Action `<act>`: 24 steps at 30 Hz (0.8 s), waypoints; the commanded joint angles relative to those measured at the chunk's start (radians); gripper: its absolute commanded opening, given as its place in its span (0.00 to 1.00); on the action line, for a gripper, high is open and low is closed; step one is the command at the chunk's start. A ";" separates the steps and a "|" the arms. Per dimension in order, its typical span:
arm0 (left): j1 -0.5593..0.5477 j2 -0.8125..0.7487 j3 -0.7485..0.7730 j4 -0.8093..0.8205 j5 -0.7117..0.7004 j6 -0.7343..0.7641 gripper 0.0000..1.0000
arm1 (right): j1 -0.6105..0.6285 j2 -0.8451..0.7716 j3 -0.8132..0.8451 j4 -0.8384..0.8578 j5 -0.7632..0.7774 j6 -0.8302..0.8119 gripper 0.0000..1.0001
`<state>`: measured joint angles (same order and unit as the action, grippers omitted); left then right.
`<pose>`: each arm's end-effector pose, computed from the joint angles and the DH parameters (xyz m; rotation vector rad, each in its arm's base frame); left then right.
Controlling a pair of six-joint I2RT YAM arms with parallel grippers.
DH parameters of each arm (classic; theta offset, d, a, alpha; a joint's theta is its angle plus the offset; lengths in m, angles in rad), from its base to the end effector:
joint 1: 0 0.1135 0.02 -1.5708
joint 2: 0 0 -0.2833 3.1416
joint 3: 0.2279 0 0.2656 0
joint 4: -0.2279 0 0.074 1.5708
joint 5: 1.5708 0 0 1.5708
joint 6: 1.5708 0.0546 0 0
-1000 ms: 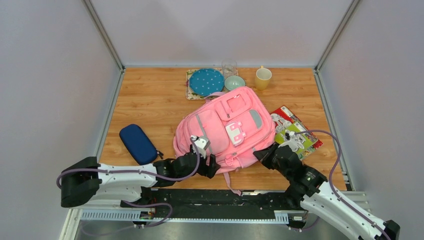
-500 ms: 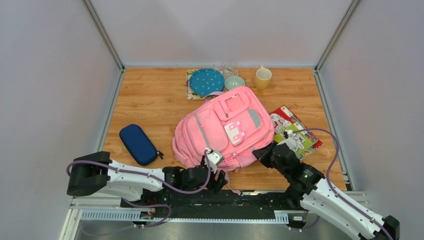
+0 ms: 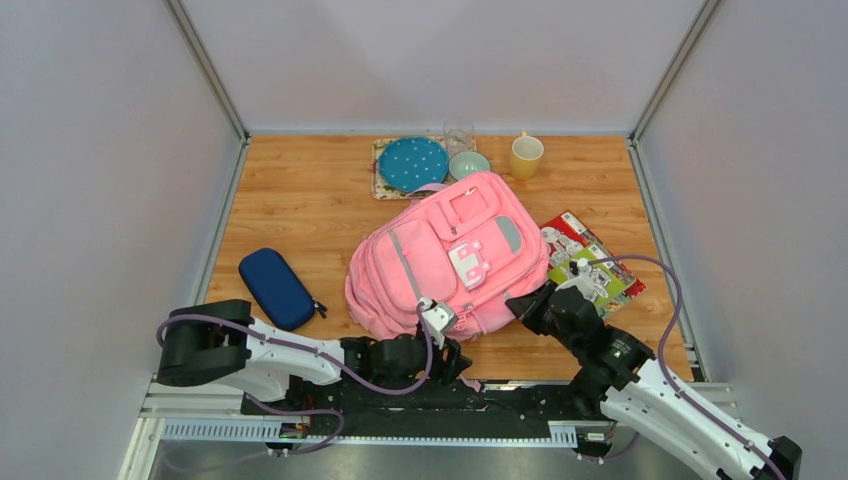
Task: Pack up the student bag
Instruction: Unzip the student bag at the center of the board.
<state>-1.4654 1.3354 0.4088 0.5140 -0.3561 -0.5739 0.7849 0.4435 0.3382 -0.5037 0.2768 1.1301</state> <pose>0.0475 -0.2684 0.1680 0.6746 1.9783 -0.9607 0.1036 0.0824 0.1952 0.5499 2.1979 0.7830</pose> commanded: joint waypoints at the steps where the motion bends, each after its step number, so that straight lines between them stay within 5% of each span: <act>1: -0.004 0.037 0.027 0.120 0.003 0.006 0.68 | 0.010 -0.014 0.085 0.054 -0.059 -0.024 0.00; 24: -0.003 0.148 -0.022 0.408 -0.147 0.181 0.67 | 0.010 -0.052 0.165 -0.076 -0.152 -0.187 0.00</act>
<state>-1.4818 1.4708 0.3973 0.8108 -0.4088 -0.4622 0.7841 0.4210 0.4324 -0.5812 0.2253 0.9955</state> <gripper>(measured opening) 0.678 0.030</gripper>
